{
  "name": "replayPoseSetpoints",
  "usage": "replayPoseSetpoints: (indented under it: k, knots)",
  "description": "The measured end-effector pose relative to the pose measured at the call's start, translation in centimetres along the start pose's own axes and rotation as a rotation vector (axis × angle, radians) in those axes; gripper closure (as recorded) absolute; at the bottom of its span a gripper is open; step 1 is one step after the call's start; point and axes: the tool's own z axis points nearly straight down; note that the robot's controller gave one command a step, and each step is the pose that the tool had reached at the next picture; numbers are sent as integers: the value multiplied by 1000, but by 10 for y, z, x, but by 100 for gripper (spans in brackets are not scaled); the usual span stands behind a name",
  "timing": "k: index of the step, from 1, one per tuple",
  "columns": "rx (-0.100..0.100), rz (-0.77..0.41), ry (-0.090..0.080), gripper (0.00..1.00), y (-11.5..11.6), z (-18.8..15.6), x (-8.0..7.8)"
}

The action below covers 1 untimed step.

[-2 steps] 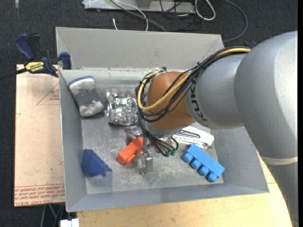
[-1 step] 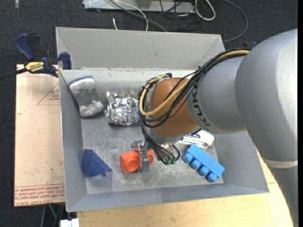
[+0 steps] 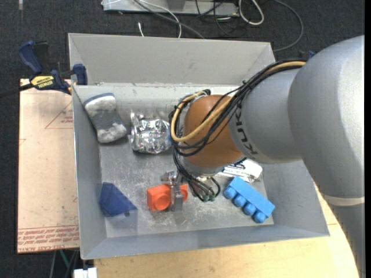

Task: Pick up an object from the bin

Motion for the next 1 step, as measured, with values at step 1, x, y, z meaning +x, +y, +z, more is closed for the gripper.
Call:
replayPoseSetpoints:
  k: [1]
  knots:
    - [0,0,10,100,1,-34,3]
